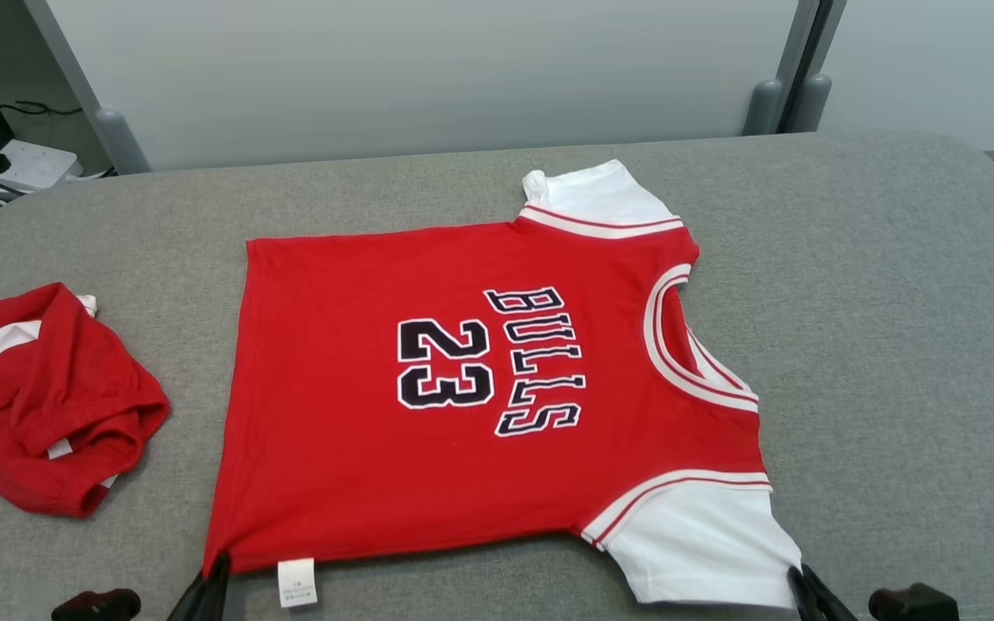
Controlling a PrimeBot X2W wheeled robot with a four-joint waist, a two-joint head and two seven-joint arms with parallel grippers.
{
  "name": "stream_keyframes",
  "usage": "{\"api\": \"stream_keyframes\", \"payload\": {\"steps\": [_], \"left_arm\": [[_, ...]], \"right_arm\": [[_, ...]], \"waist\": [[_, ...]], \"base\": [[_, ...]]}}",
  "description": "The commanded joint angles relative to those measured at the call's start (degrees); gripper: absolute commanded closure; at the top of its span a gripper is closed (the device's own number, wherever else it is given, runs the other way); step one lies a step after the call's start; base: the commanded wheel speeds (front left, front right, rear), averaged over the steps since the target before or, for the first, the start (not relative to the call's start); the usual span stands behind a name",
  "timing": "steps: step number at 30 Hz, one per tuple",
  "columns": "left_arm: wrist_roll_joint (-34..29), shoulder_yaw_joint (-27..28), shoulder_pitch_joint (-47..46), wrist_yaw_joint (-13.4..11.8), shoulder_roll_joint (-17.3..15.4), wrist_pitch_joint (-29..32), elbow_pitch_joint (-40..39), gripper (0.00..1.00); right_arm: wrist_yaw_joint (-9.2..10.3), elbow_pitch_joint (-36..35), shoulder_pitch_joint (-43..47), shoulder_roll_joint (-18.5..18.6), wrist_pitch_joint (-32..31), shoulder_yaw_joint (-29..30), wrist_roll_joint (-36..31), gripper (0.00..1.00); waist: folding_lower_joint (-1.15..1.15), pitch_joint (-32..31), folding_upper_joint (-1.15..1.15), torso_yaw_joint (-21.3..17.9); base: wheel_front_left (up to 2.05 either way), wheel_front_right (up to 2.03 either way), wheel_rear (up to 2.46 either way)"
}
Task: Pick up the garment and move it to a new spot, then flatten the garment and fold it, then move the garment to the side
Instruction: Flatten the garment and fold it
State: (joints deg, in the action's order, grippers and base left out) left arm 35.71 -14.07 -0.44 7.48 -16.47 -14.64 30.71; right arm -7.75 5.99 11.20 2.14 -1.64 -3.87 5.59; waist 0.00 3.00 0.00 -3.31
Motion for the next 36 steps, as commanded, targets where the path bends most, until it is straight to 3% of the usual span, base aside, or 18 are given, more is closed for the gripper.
{"api": "stream_keyframes", "payload": {"steps": [1,14,21,36], "left_arm": [[-0.46,2.64,-0.8,0.01,-0.87,-0.36,-0.12,1.0],[0.16,1.61,-2.35,0.01,-2.41,-0.36,-4.22,1.0],[2.16,-1.95,-5.33,0.01,-6.24,-0.36,-9.53,1.0],[6.49,-7.29,-15.86,0.01,-14.83,-0.36,-17.09,1.0]], "right_arm": [[0.26,-2.12,0.07,0.74,-0.48,-0.82,0.46,1.0],[0.26,-5.12,-2.28,0.74,0.25,-1.34,-0.88,1.0],[0.26,-4.65,-11.76,0.74,0.7,0.03,-3.33,1.0],[0.26,4.13,-30.92,0.74,1.88,5.22,-6.2,1.0]], "waist": [[0.0,-0.34,0.0,0.04],[0.0,3.14,0.0,0.39],[0.0,7.33,0.0,1.5],[0.0,18.66,0.0,4.96]], "base": [[0.0,0.0,0.0],[0.0,0.0,0.0],[0.0,0.0,0.0],[0.0,0.0,0.0]]}}
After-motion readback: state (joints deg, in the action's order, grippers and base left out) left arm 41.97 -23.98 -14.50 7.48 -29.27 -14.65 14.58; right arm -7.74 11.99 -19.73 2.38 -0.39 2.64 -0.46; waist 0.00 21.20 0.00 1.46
